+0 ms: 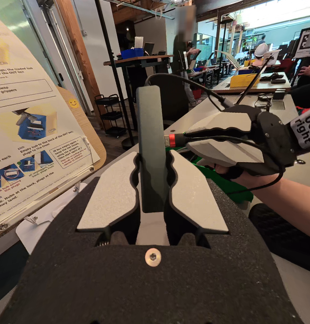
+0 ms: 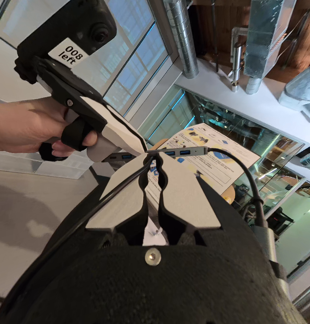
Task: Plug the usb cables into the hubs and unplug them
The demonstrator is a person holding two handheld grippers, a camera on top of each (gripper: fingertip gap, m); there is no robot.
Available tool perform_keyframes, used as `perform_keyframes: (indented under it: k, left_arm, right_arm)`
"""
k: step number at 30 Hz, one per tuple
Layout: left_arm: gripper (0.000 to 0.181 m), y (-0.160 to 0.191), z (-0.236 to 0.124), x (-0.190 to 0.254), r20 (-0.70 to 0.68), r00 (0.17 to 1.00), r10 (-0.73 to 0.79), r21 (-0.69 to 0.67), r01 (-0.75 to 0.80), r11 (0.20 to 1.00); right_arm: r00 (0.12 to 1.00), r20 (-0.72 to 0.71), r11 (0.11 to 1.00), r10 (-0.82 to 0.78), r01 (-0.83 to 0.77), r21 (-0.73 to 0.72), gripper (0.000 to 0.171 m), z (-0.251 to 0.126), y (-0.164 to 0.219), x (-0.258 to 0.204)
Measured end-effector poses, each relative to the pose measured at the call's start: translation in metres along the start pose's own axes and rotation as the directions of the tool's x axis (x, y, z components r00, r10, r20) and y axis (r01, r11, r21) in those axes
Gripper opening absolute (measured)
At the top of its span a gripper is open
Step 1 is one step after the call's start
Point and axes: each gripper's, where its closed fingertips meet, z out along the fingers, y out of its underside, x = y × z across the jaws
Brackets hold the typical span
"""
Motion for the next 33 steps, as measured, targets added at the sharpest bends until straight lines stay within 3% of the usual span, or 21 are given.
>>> perform_keyframes:
  k: [1, 10, 21, 25, 33]
  left_arm:
    - [0.028, -0.001, -0.001, 0.000, 0.004, 1.000, -0.008, 0.006, 0.008, 1.000]
    - [0.028, 0.000, -0.002, -0.004, 0.026, 0.999, -0.024, 0.013, 0.023, 1.000]
    - [0.028, 0.000, 0.000, 0.007, 0.002, 0.997, 0.082, -0.003, -0.082, 0.997]
    - [0.028, -0.010, -0.003, 0.009, 0.008, 0.997, 0.081, 0.038, -0.081, 0.996]
    - [0.029, -0.035, -0.016, 0.032, -0.085, 0.991, 0.103, 0.152, -0.089, 0.984]
  right_arm:
    - [1.000, -0.007, 1.000, 0.014, -0.013, 0.007, 0.007, 0.000, -0.001, 0.000]
    - [0.996, -0.046, 0.997, 0.075, -0.074, 0.006, 0.007, 0.004, 0.001, -0.001]
    - [0.984, 0.142, 0.994, 0.108, -0.103, -0.039, 0.007, -0.007, 0.001, 0.001]
    - [0.999, 0.043, 0.999, 0.027, -0.029, 0.034, 0.006, -0.005, -0.014, 0.004]
    - [0.982, -0.015, 0.978, -0.190, 0.190, 0.085, 0.006, -0.016, -0.052, 0.002]
